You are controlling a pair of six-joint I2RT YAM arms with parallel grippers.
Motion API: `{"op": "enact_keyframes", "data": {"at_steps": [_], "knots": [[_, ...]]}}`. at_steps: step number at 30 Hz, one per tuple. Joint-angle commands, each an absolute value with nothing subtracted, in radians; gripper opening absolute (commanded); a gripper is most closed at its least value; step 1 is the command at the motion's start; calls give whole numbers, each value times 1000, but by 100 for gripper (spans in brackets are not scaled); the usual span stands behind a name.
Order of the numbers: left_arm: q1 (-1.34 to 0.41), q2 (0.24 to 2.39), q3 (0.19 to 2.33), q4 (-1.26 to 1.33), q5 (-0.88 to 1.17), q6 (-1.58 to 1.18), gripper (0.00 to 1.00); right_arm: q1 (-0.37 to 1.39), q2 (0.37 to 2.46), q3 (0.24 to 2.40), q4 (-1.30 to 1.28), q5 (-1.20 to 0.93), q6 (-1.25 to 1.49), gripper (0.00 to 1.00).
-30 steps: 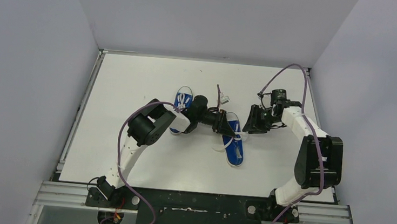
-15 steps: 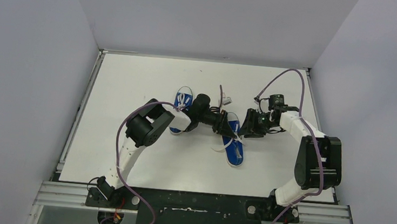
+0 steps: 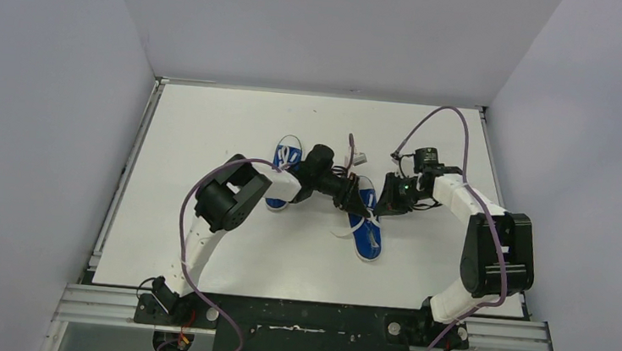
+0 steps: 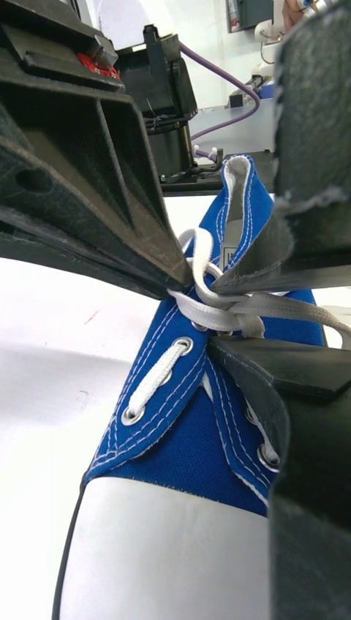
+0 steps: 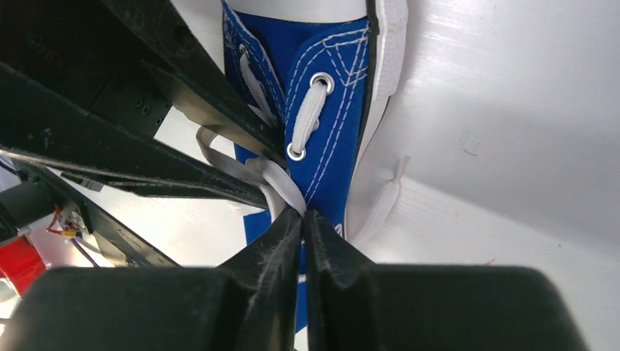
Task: Tie the shoes
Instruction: Cross the shoelace with the shoelace.
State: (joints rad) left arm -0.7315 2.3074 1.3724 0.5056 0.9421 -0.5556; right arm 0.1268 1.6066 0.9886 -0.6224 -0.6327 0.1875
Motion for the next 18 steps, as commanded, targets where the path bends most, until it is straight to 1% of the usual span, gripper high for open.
{"op": "enact_keyframes", "data": {"at_steps": [1, 5, 6, 7, 8, 12, 15, 18], "knots": [[-730, 2256, 1388, 377, 916, -506, 28, 137, 1559, 1007, -615, -583, 139, 0], [-701, 2198, 1366, 367, 946, -524, 40, 132, 1536, 988, -593, -583, 129, 0], [-692, 2184, 1359, 370, 963, -528, 48, 133, 1536, 985, -591, -587, 126, 0], [-679, 2169, 1350, 379, 976, -534, 59, 134, 1537, 986, -592, -592, 123, 0], [-667, 2153, 1340, 381, 989, -538, 63, 134, 1536, 984, -590, -596, 120, 0], [-631, 2133, 1339, 368, 1014, -517, 64, 134, 1524, 979, -577, -605, 119, 0], [-636, 2148, 1399, 269, 1009, -420, 64, 134, 1523, 982, -577, -614, 115, 0], [-656, 2173, 1450, 240, 1008, -330, 68, 134, 1526, 986, -581, -623, 110, 0]]}}
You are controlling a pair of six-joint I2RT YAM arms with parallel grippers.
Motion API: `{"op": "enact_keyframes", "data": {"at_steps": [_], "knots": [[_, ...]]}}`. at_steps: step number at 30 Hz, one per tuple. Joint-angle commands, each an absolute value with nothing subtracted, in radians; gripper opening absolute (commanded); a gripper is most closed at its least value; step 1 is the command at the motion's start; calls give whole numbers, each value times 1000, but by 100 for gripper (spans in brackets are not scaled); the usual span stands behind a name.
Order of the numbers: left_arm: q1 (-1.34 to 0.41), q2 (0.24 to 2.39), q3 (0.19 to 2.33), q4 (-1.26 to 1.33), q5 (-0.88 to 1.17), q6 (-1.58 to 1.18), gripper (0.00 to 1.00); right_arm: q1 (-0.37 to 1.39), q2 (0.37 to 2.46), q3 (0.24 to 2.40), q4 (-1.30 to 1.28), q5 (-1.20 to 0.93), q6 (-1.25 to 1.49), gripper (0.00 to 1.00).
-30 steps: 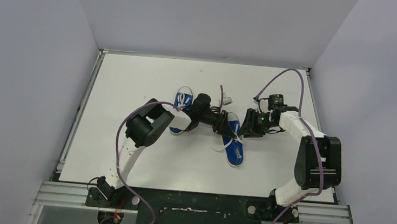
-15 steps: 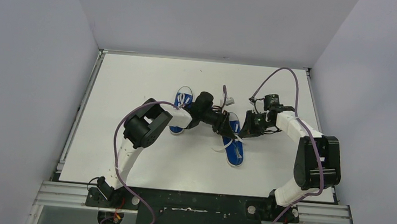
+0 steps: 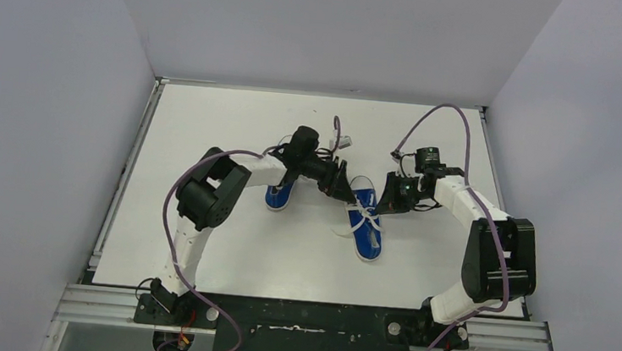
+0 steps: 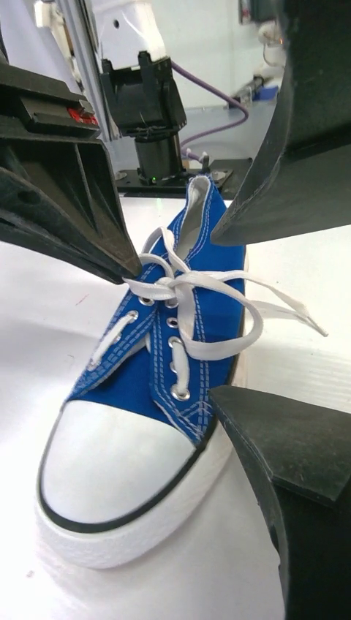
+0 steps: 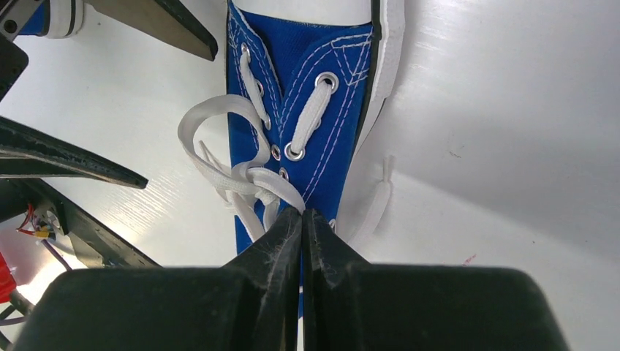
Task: Tie the shoes
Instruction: Cross the shoelace with the shoelace.
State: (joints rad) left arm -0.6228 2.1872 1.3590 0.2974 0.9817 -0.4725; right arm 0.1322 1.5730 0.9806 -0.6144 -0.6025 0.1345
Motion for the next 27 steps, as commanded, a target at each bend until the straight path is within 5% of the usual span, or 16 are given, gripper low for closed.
{"op": "enact_keyframes", "data": {"at_steps": [1, 14, 27], "knots": [[-660, 2185, 1466, 238, 1016, -305, 69, 134, 1527, 988, -583, -624, 108, 0], [-715, 2220, 1539, 53, 1019, 105, 73, 135, 1547, 1014, -585, -645, 113, 0], [-751, 2283, 1577, 55, 993, 91, 57, 137, 1545, 1017, -588, -653, 113, 0]]}}
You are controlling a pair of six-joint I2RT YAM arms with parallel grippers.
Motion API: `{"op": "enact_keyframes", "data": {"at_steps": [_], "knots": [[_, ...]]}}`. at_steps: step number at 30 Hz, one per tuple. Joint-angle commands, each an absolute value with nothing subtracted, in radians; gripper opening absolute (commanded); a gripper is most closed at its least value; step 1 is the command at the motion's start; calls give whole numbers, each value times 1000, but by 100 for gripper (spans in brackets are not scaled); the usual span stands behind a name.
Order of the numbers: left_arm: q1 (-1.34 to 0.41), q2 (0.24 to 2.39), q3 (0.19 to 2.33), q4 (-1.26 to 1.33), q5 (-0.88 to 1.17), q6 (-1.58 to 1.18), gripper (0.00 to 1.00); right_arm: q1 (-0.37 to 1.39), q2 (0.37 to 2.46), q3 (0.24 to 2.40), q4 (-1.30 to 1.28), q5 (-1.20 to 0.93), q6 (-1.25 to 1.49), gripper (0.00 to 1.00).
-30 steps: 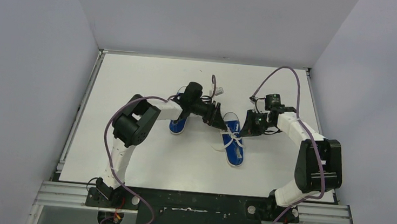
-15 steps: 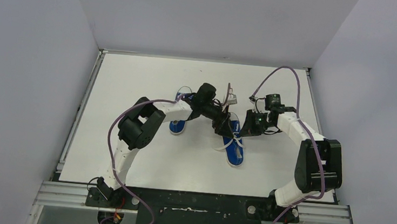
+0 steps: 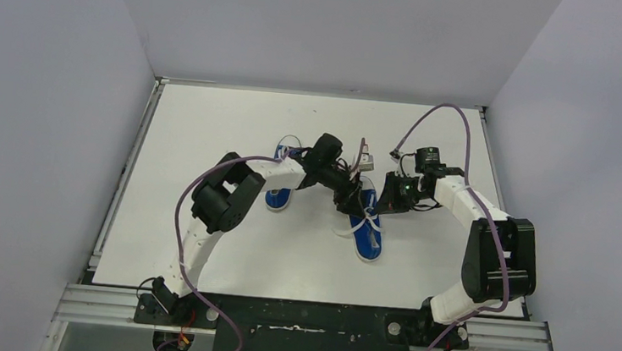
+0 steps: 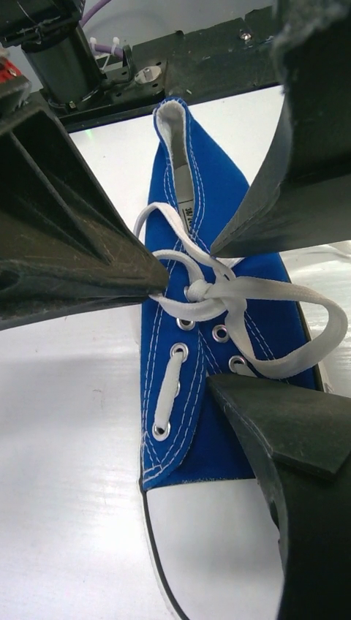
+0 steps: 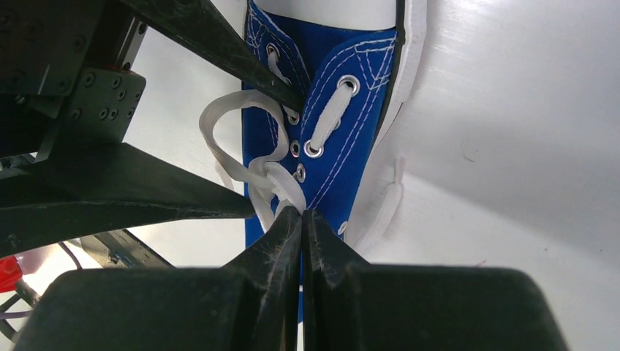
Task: Tie the shoes
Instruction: Cross the shoelace with the shoelace.
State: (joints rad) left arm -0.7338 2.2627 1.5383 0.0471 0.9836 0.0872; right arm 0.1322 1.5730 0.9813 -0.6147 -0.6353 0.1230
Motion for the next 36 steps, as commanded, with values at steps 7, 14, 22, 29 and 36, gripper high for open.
{"op": "enact_keyframes", "data": {"at_steps": [7, 14, 22, 29, 36], "knots": [[-765, 2280, 1574, 63, 966, 83, 46, 135, 1539, 1011, -580, -654, 119, 0], [-771, 2258, 1537, 132, 927, 9, 7, 136, 1518, 1019, -602, -648, 117, 0], [-736, 2200, 1432, 370, 898, -250, 0, 157, 1441, 1015, -666, -617, 90, 0], [-745, 2181, 1392, 432, 885, -367, 0, 224, 1415, 998, -621, -650, 180, 0], [-760, 2184, 1330, 602, 890, -498, 0, 288, 1449, 948, -482, -644, 317, 2]]}}
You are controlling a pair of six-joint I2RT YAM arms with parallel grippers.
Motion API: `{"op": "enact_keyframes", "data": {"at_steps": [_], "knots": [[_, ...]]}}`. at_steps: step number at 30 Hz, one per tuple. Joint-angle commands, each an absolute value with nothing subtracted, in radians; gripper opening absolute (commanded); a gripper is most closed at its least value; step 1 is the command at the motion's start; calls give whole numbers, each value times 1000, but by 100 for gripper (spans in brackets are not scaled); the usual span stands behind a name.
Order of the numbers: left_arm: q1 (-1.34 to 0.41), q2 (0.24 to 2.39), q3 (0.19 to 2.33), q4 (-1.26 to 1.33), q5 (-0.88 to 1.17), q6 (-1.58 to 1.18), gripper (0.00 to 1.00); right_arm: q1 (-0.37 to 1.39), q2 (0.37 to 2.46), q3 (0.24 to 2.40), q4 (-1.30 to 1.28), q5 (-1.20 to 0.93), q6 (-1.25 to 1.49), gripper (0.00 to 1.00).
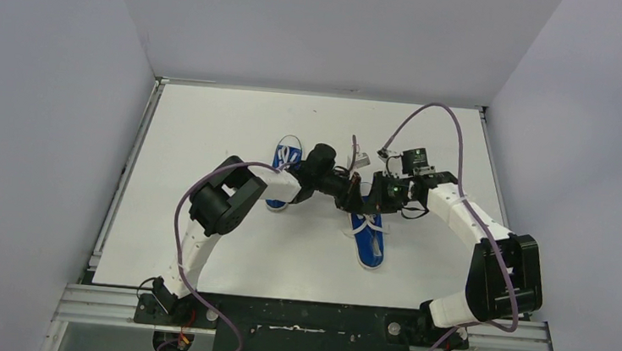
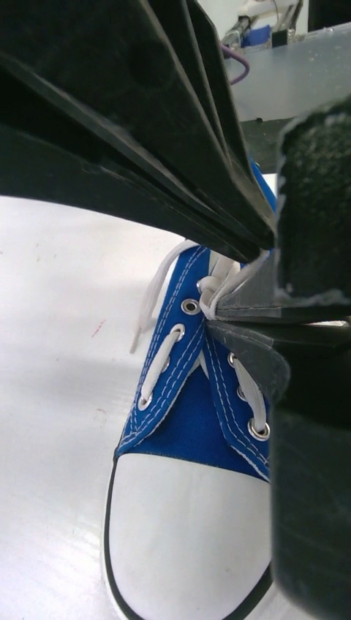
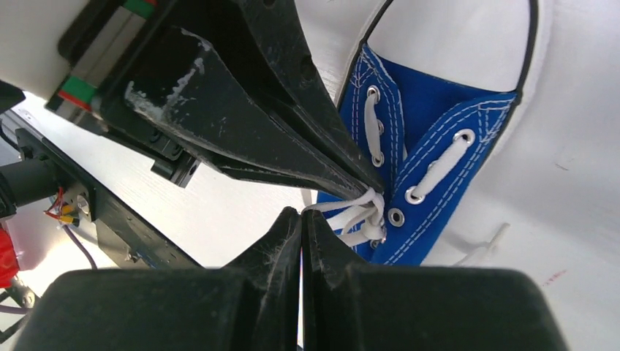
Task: Tie the shoes
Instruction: Cross the shoelace with the shoelace.
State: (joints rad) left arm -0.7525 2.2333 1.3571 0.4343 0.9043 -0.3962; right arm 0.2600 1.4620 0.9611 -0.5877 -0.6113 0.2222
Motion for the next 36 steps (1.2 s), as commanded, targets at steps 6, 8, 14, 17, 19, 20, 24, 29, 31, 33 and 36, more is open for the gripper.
{"op": "enact_keyframes", "data": {"at_steps": [6, 8, 14, 17, 19, 20, 24, 29, 31, 33, 36], "knots": [[-760, 2212, 1263, 831, 880, -647, 0, 289, 1438, 955, -505, -615, 359, 21], [-762, 2220, 1257, 848, 876, -657, 0, 269, 1409, 966, -554, -607, 346, 29], [-762, 2222, 1224, 877, 856, -657, 0, 152, 1297, 1009, -712, -536, 309, 48], [-762, 2222, 1222, 884, 862, -663, 0, 97, 1284, 1005, -726, -490, 279, 47], [-760, 2216, 1218, 886, 862, -662, 0, 85, 1311, 1006, -725, -481, 258, 40], [-760, 2213, 1215, 885, 861, -660, 0, 84, 1330, 1006, -716, -479, 248, 38], [-759, 2214, 1216, 875, 867, -657, 0, 75, 1377, 971, -631, -476, 250, 29], [-759, 2223, 1212, 879, 872, -661, 0, 77, 1469, 963, -574, -599, 193, 23], [-757, 2224, 1211, 879, 868, -662, 0, 79, 1478, 947, -563, -617, 173, 22], [-757, 2229, 1216, 878, 870, -664, 0, 82, 1489, 936, -563, -641, 157, 19], [-757, 2235, 1228, 875, 868, -668, 0, 95, 1476, 914, -540, -681, 179, 16]]}}
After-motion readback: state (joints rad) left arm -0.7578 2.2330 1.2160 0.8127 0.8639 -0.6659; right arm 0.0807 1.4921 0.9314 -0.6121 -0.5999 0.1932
